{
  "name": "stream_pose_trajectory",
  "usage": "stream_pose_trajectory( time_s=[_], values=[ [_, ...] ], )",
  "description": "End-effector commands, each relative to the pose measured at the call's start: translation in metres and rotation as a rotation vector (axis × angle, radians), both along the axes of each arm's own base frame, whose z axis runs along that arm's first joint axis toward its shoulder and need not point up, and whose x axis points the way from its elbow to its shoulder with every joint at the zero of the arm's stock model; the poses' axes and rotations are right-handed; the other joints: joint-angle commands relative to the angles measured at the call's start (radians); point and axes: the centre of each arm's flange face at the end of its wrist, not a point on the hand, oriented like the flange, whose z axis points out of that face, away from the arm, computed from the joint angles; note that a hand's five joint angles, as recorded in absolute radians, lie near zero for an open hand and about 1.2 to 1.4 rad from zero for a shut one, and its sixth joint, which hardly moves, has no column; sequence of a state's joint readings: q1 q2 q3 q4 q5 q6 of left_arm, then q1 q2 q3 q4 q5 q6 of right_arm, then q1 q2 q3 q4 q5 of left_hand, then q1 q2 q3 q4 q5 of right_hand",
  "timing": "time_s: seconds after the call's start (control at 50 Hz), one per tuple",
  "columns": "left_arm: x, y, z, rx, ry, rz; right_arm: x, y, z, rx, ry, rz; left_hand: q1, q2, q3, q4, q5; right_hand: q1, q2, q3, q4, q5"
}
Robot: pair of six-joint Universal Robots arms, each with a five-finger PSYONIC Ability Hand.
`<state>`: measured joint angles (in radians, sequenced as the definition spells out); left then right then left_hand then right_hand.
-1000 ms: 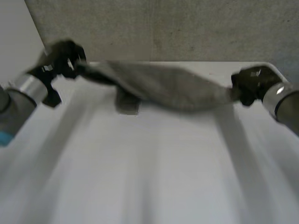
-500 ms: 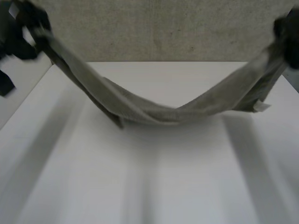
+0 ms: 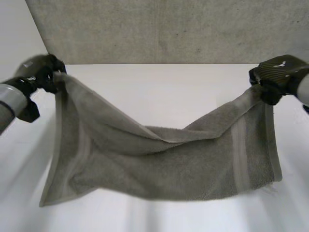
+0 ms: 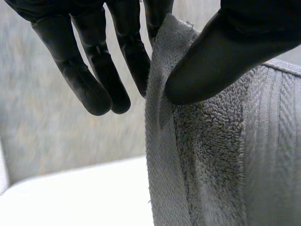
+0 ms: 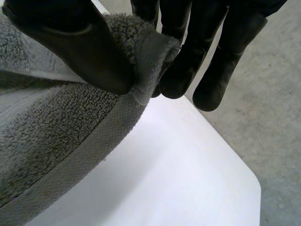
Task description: Fold the towel.
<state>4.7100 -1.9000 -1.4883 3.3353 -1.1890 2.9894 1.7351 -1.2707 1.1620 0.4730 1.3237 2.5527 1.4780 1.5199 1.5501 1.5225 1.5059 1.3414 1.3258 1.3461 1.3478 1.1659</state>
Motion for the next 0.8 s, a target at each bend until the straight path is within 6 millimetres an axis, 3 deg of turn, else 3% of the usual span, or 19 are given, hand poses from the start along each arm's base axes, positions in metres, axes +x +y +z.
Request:
stream_pose_trajectory(
  time_s=[0.02,0.06,0.1,0.12,0.16,0.18,0.22,0.26,0.28,0.32,0.4,0.5,0.54,0.6,0.64,0.66,0.7,0.76,0.8],
  values=[
    [-0.029,-0.023,-0.011,-0.023,-0.247,0.055,0.024,-0.04,-0.013,-0.09,0.048,-0.069,-0.082,-0.124,-0.154,-0.126,-0.284,0.055,0.07,0.05,0.048,0.056],
    [-0.034,-0.029,0.001,-0.073,-0.264,0.068,0.029,-0.05,-0.01,-0.149,0.05,-0.086,-0.082,-0.124,-0.154,-0.126,-0.284,0.055,0.07,0.05,0.048,0.056],
    [-0.037,-0.04,0.036,-0.184,-0.249,0.111,0.035,-0.068,0.012,-0.317,0.011,-0.138,-0.082,-0.124,-0.154,-0.126,-0.284,0.055,0.07,0.05,0.048,0.056],
    [-0.037,-0.04,0.036,-0.184,-0.249,0.112,0.035,-0.068,0.012,-0.318,0.011,-0.138,-0.082,-0.124,-0.154,-0.126,-0.284,0.055,0.07,0.05,0.048,0.056],
    [-0.041,-0.043,0.08,-0.311,-0.205,0.145,0.037,-0.08,0.045,-0.545,-0.089,-0.188,-0.082,-0.124,-0.154,-0.126,-0.284,0.055,0.07,0.05,0.048,0.056],
    [-0.041,-0.043,0.081,-0.312,-0.205,0.145,0.037,-0.08,0.045,-0.546,-0.09,-0.188,-0.082,-0.124,-0.154,-0.126,-0.284,0.055,0.07,0.05,0.048,0.056],
    [-0.043,-0.041,0.105,-0.371,-0.162,0.155,0.035,-0.078,0.067,-0.658,-0.155,-0.212,-0.082,-0.124,-0.154,-0.126,-0.284,0.055,0.07,0.05,0.048,0.056],
    [-0.041,-0.032,0.15,-0.478,-0.027,0.162,0.028,-0.053,0.11,-0.812,-0.259,-0.216,-0.082,-0.124,-0.154,-0.126,-0.284,0.055,0.07,0.05,0.048,0.056],
    [-0.04,-0.032,0.15,-0.478,-0.027,0.162,0.028,-0.053,0.111,-0.813,-0.26,-0.216,-0.082,-0.124,-0.154,-0.126,-0.284,0.055,0.07,0.05,0.048,0.056],
    [-0.033,-0.027,0.177,-0.526,0.079,0.155,0.025,-0.038,0.12,-0.824,-0.272,-0.198,-0.082,-0.124,-0.154,-0.126,-0.284,0.055,0.07,0.05,0.048,0.056],
    [-0.023,-0.028,0.184,-0.528,0.122,0.163,0.026,-0.035,0.106,-0.754,-0.248,-0.176,-0.082,-0.124,-0.154,-0.126,-0.284,0.055,0.07,0.05,0.048,0.056],
    [-0.022,-0.033,0.161,-0.457,0.117,0.159,0.025,-0.028,0.073,-0.559,-0.17,-0.149,-0.082,-0.124,-0.154,-0.126,-0.284,0.055,0.07,0.05,0.048,0.056],
    [-0.028,-0.034,0.128,-0.363,0.09,0.112,0.022,-0.025,0.05,-0.432,-0.122,-0.137,-0.082,-0.124,-0.154,-0.126,-0.284,0.055,0.07,0.05,0.048,0.056],
    [-0.029,-0.033,0.107,-0.304,0.075,0.083,0.023,-0.025,0.03,-0.35,-0.097,-0.125,-0.082,-0.124,-0.154,-0.126,-0.284,0.055,0.07,0.05,0.048,0.056],
    [-0.032,-0.028,0.065,-0.186,0.05,0.029,0.025,-0.021,-0.009,-0.206,-0.052,-0.095,-0.082,-0.124,-0.154,-0.126,-0.284,0.055,0.07,0.05,0.048,0.056],
    [-0.032,-0.028,0.065,-0.185,0.05,0.029,0.025,-0.021,-0.009,-0.206,-0.052,-0.095,-0.082,-0.124,-0.154,-0.126,-0.284,0.055,0.07,0.05,0.048,0.056],
    [-0.036,-0.02,0.014,-0.067,0.027,-0.02,0.024,-0.015,-0.039,-0.113,-0.022,-0.085,-0.082,-0.124,-0.154,-0.126,-0.284,0.055,0.07,0.05,0.048,0.056],
    [-0.037,-0.015,-0.009,-0.017,0.018,-0.04,0.023,-0.013,-0.054,-0.069,-0.006,-0.086,-0.082,-0.124,-0.154,-0.126,-0.284,0.055,0.07,0.05,0.048,0.056],
    [-0.037,-0.004,-0.047,0.05,-0.01,-0.07,0.02,-0.011,-0.087,0.031,0.02,-0.075,-0.082,-0.124,-0.154,-0.126,-0.284,0.055,0.07,0.05,0.048,0.056]
  ],
)
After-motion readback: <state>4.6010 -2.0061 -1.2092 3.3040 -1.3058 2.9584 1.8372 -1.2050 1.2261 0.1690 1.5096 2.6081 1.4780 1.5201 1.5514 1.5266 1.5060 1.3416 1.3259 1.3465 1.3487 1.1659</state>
